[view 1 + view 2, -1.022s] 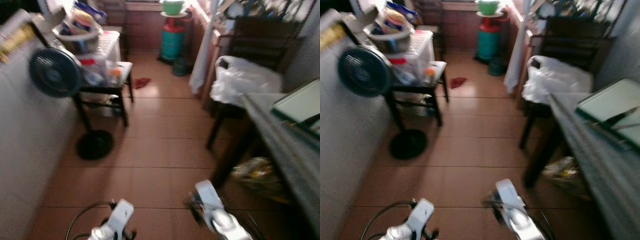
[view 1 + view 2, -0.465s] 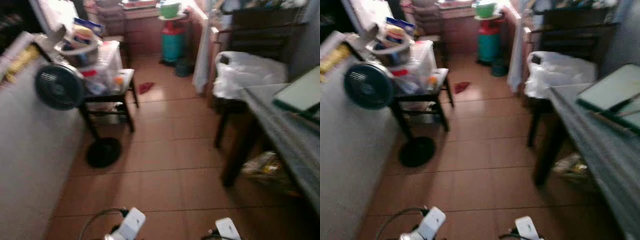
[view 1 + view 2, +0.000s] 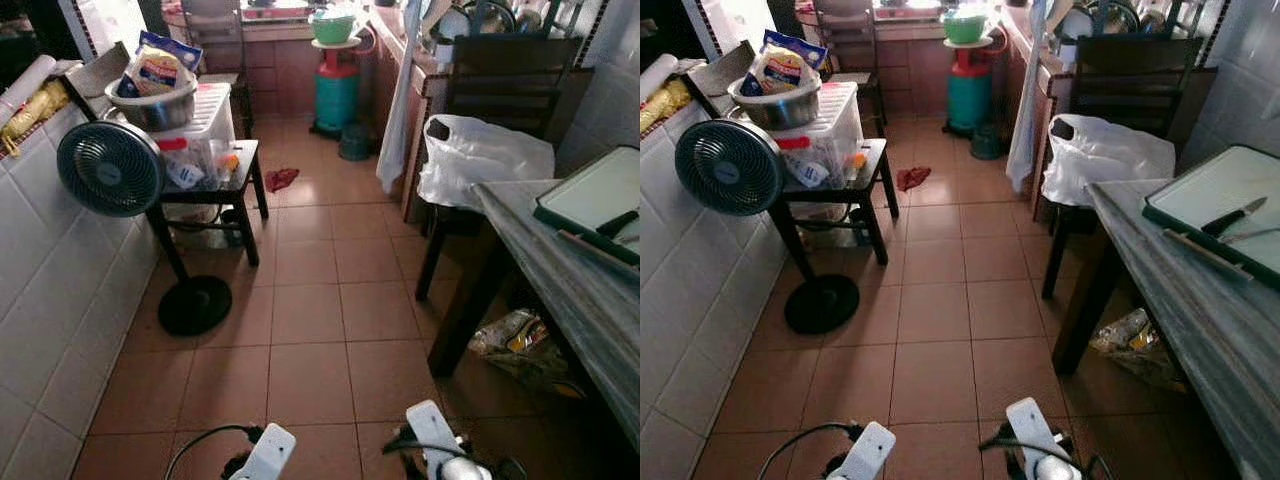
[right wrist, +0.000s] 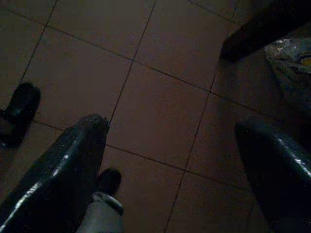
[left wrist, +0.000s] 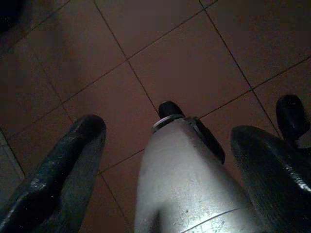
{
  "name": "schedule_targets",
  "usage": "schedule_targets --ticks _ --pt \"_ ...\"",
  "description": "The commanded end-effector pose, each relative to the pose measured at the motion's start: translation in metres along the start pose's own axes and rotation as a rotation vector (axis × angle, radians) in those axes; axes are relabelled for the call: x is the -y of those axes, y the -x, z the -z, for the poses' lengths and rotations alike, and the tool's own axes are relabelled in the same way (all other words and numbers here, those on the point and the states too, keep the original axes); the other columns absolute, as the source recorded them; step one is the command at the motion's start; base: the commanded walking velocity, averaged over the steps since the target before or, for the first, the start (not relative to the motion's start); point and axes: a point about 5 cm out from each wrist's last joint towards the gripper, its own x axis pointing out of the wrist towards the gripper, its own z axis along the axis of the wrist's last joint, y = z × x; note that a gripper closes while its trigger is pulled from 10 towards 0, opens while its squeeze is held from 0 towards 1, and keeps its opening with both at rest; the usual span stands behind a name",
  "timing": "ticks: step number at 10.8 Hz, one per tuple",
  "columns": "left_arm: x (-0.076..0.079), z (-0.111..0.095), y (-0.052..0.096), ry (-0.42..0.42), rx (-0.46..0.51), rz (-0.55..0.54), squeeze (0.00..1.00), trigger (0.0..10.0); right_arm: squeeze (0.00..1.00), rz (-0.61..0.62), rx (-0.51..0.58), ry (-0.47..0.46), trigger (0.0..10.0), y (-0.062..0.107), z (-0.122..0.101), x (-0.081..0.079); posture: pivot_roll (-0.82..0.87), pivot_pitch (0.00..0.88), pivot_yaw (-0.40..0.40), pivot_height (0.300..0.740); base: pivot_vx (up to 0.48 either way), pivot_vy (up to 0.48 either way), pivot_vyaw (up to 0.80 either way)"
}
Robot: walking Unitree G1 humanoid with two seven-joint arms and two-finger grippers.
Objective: Setting the table
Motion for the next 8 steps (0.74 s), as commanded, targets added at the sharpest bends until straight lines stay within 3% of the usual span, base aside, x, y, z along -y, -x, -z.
schedule_targets --ticks 1,3,5,6,8 --pt "0.019 0.020 0.003 0.003 -0.079 0.046 0.00 10.0 0.00 0.022 0.012 -0.029 10.0 -0.001 -0.005 0.003 0.06 0.000 0.030 0.740 0.000 0.000 0.00" --pt "0.020 0.021 0.003 0.002 -0.076 0.024 0.00 10.0 0.00 0.011 0.011 -0.055 10.0 0.000 0.000 -0.002 0.09 0.000 -0.015 0.740 0.000 0.000 0.00" --pt "0.025 0.015 0.003 0.132 -0.044 -0.024 0.00 10.0 0.00 -0.005 -0.061 0.053 10.0 0.005 0.024 0.002 0.12 0.000 -0.016 0.740 0.000 0.000 0.00" --pt "0.034 0.016 0.004 0.102 -0.056 -0.007 0.00 10.0 0.00 0.019 -0.074 0.024 10.0 0.005 0.025 0.009 0.12 0.000 -0.020 0.740 0.000 0.000 0.00" --pt "0.046 0.010 0.005 0.142 -0.067 -0.011 0.00 10.0 0.00 -0.006 -0.051 0.063 10.0 0.003 0.015 0.007 0.12 0.000 -0.034 0.740 0.000 0.000 0.00"
